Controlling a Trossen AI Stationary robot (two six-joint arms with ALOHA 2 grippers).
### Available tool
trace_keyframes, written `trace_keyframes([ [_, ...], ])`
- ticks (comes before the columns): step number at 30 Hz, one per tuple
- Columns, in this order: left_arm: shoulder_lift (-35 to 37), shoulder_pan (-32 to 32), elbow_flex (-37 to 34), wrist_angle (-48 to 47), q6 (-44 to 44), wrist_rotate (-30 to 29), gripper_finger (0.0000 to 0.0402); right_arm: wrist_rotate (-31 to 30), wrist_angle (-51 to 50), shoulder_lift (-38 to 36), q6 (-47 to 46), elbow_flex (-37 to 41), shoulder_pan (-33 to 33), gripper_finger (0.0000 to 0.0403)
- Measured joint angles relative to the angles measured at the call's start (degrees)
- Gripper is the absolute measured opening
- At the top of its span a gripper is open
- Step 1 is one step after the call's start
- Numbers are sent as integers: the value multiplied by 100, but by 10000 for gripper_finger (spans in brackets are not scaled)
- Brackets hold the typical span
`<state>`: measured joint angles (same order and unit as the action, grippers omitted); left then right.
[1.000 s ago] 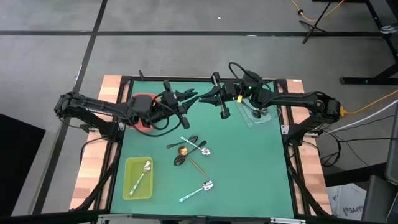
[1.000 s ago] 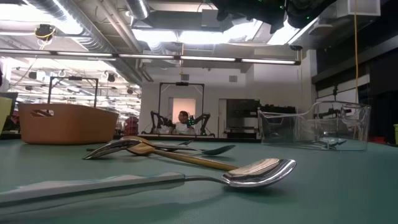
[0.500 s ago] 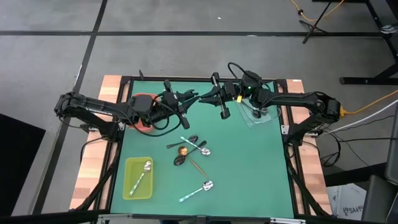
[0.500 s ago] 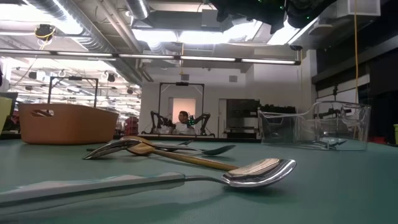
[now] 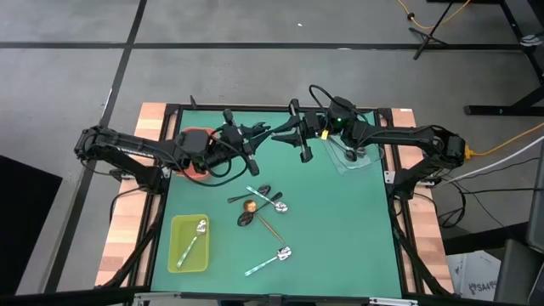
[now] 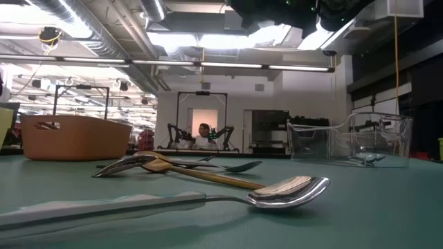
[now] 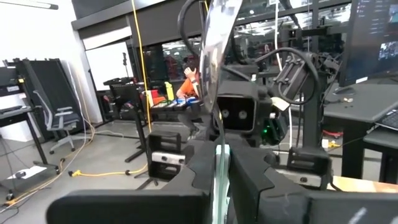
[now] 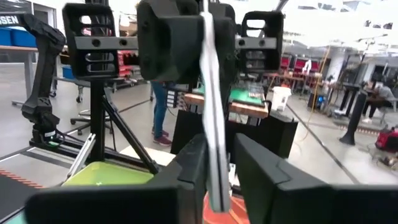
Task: Sort silverware by color (type)
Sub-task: Put the blue patterned spoon into the yellow bin
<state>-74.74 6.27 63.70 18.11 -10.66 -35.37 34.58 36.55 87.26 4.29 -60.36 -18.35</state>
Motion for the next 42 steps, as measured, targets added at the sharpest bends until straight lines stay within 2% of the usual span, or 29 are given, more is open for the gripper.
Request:
trace_keyframes([
  [7, 54, 153, 0, -269, 493, -44, 22, 55, -787, 0, 1, 0, -4, 118],
  [12, 226, 339, 0, -1089, 1420, -84, 22, 211, -1621, 0, 2, -2, 3, 117],
  [19, 477, 664, 2, -2545, 3133, 203, 23, 298, -3032, 0, 63, -2, 1, 115],
  [26, 465, 1048, 2, -3922, 5374, 1144, 23, 184, -3858, 0, 68, 0, 7, 115],
  [32, 459, 1363, 2, -4920, 7276, 1851, 23, -275, -3774, 0, 72, 2, 309, 115],
  [42, 459, 1594, 2, -5976, 9775, 3593, 24, -1061, -3677, 2, 605, 2, 995, 115],
])
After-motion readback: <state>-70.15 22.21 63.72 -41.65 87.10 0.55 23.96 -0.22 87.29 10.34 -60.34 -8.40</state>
